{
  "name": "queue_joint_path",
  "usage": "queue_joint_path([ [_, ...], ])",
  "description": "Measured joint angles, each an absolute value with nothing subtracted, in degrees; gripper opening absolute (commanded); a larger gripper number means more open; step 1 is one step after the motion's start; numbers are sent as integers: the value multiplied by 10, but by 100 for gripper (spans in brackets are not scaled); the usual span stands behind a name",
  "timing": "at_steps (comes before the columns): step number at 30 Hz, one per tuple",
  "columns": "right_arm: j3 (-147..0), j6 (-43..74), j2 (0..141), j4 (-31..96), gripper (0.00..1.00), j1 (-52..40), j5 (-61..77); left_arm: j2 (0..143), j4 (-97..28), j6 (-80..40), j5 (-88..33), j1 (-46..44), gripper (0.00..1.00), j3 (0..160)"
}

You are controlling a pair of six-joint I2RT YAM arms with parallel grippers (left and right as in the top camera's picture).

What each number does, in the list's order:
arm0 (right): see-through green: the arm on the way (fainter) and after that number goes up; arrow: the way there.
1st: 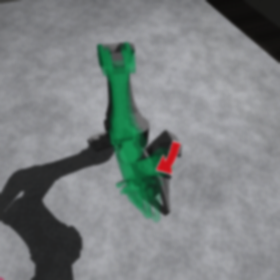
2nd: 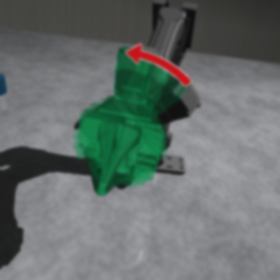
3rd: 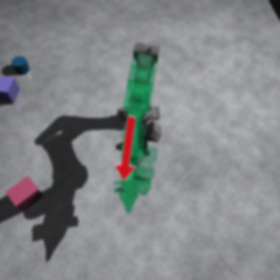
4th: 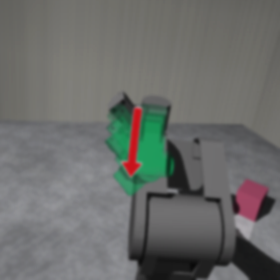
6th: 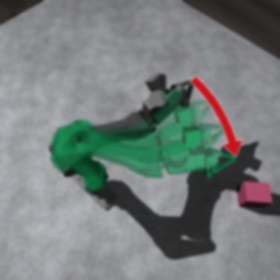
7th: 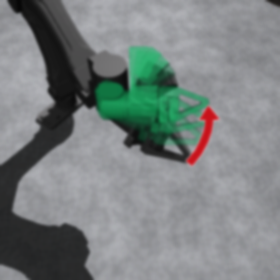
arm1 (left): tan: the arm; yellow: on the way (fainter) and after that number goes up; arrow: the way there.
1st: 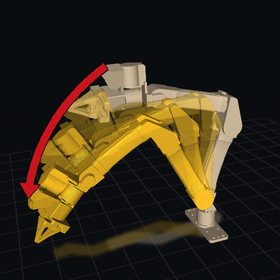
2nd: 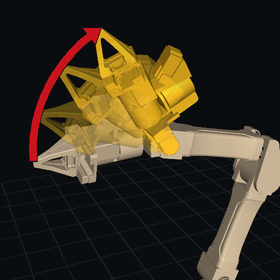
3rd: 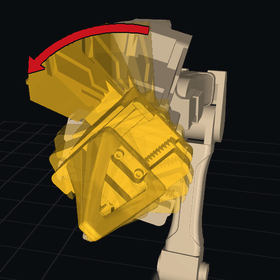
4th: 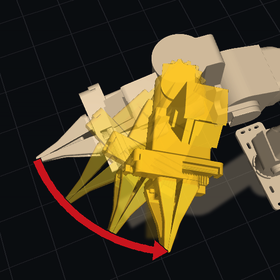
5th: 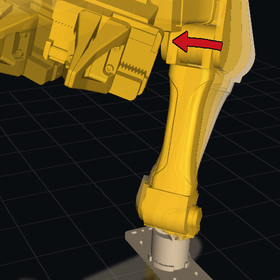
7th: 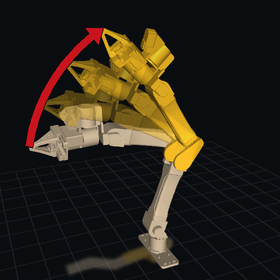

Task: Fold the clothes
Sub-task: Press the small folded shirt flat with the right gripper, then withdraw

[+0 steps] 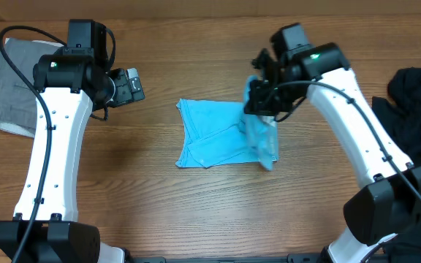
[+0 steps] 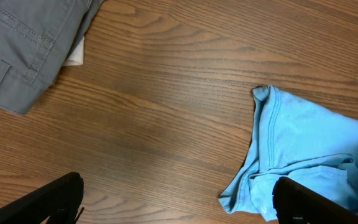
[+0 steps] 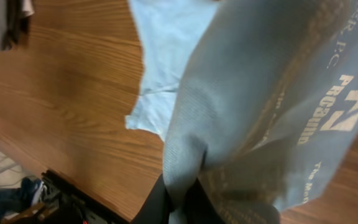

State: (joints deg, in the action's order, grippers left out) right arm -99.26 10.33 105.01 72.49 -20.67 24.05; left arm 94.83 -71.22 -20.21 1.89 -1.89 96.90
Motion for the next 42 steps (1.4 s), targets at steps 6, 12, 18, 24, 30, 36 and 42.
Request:
queue_joint_path([
  [6, -976, 117, 1059, 666, 7, -271, 236, 948, -712, -202, 19, -19, 100, 969],
  [12, -943, 120, 1090, 592, 11, -310, 229, 948, -712, -202, 19, -19, 100, 969],
  [18, -939, 122, 1141, 536, 18, -353, 227, 948, -712, -202, 19, -19, 100, 969],
  [24, -938, 120, 1184, 475, 57, -381, 227, 948, -712, -202, 19, -19, 100, 969],
  [30, -939, 123, 1188, 489, 47, -352, 273, 948, -712, -202, 19, -19, 100, 969],
  [36, -928, 124, 1187, 548, 4, -324, 302, 948, -712, -202, 19, -19, 100, 969],
  [42, -822, 164, 1183, 413, 4, -365, 294, 948, -712, -202, 19, -19, 100, 969],
])
